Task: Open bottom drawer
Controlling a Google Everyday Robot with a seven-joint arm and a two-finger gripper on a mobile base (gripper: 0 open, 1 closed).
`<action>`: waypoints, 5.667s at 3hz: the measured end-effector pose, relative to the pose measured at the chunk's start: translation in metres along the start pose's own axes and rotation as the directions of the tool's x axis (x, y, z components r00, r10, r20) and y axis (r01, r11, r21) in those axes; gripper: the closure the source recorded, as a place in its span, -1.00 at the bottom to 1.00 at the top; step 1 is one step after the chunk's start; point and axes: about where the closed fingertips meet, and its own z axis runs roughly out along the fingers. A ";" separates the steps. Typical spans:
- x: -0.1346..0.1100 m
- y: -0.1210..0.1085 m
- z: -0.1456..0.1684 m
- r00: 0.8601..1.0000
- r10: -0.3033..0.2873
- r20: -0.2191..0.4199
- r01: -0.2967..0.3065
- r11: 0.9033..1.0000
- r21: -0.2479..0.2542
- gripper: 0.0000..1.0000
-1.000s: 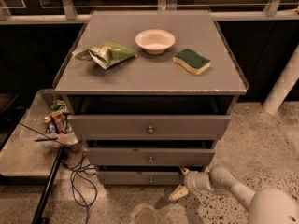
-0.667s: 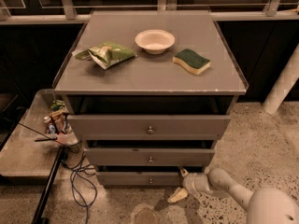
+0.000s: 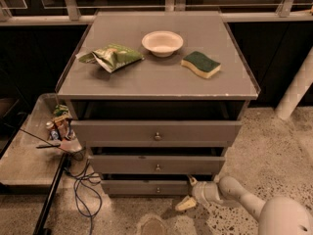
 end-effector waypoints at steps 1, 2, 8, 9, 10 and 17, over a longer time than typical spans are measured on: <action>0.000 0.000 0.000 1.000 0.000 0.000 0.000 1.000 0.000 -0.28; 0.000 0.000 0.000 1.000 0.000 0.000 0.000 1.000 0.000 0.22; 0.012 0.052 -0.024 0.998 -0.002 0.068 0.003 1.000 -0.020 1.00; 0.008 0.050 -0.025 0.998 -0.002 0.068 0.003 1.000 -0.020 1.00; 0.008 0.050 -0.025 0.998 -0.002 0.068 0.003 1.000 -0.020 0.61; 0.027 0.065 -0.027 0.997 0.036 0.063 -0.034 0.999 -0.038 0.67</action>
Offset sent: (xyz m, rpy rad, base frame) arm 0.0000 0.0000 0.0000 0.0000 0.0000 0.0000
